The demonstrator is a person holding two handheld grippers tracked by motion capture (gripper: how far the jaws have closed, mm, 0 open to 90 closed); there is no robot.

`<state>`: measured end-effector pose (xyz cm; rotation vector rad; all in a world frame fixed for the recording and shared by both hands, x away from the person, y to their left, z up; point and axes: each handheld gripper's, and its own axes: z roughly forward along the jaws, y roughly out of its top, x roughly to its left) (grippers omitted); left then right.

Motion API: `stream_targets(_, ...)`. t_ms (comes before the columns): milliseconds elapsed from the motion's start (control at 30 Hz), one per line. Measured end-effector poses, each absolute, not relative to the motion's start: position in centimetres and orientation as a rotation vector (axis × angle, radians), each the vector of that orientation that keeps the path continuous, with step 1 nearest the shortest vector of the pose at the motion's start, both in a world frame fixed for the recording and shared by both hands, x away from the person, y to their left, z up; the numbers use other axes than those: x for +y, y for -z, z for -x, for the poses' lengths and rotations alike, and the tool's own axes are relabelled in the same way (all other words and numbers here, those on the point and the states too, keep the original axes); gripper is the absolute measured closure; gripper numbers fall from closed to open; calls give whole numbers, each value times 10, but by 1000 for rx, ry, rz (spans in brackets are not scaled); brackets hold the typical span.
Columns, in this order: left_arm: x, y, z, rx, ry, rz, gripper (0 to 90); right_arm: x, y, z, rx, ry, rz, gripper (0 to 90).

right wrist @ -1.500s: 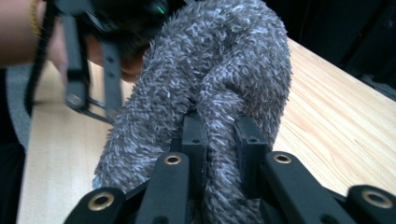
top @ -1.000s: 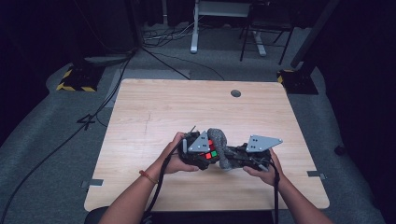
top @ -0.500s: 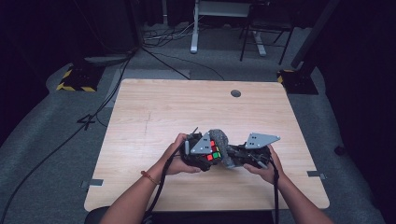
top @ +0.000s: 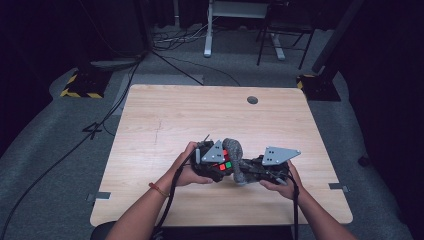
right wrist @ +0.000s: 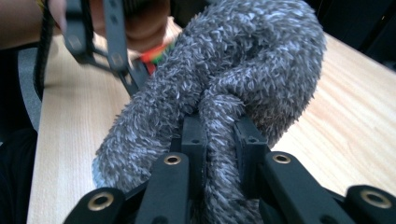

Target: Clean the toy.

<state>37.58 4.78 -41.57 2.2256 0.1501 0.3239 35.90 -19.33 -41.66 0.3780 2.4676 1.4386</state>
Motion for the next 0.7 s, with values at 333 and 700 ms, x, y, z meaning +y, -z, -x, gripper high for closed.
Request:
stream_targets(333,28,430,-372,127,-319,-2309,325,-181,410,-349,2457,-1420,-337,776)
stream_targets(700,46,414,-375,149,-330,-2209,327,-203,426,-375,2452,-1367,-522,777)
